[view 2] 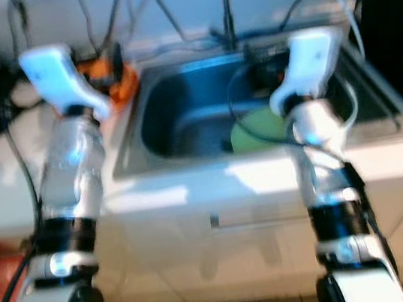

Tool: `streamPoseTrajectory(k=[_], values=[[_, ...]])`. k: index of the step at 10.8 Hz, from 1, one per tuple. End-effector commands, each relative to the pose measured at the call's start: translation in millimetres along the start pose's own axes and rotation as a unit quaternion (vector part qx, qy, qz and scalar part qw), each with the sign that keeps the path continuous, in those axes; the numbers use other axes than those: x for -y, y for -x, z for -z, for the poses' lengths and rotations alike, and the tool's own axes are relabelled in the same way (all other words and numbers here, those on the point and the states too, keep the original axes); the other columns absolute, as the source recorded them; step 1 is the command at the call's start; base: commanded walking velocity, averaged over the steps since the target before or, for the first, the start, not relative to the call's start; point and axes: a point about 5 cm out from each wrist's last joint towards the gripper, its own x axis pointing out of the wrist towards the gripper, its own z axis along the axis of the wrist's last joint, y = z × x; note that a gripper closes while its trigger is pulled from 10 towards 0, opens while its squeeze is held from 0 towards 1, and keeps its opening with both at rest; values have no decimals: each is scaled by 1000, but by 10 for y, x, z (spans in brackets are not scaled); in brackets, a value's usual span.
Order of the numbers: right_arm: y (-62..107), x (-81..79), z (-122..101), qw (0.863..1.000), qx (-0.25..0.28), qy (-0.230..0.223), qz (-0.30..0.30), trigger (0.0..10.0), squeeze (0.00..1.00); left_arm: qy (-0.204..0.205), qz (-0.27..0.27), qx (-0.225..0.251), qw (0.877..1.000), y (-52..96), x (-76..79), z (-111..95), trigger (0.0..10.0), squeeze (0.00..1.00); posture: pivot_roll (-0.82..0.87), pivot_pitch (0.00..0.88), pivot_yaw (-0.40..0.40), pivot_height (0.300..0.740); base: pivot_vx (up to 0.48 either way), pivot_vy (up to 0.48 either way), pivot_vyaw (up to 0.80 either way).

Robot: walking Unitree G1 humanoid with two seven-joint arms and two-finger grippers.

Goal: Kitchen organization

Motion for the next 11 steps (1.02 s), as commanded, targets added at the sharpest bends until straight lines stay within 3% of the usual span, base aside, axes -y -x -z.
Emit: streamPoseTrajectory(k=[1, 7, 11], values=[[39, 48, 7, 1000, -3, 2, 11, 10000, 0, 5, 17, -7, 1000, 38, 97, 29, 10000, 0, 9, 0, 109, 740, 0, 0, 0], [19, -67, 58, 1000, 0, -21, 16, 10000, 0, 42, -4, -27, 999, -66, 24, -26, 10000, 0, 45, 0, 136, 740, 0, 0, 0], [61, -53, 60, 999, 4, -19, 27, 10000, 0, 34, 9, -45, 998, -97, 56, 24, 10000, 0, 22, 0, 156, 740, 0, 304, 0]])
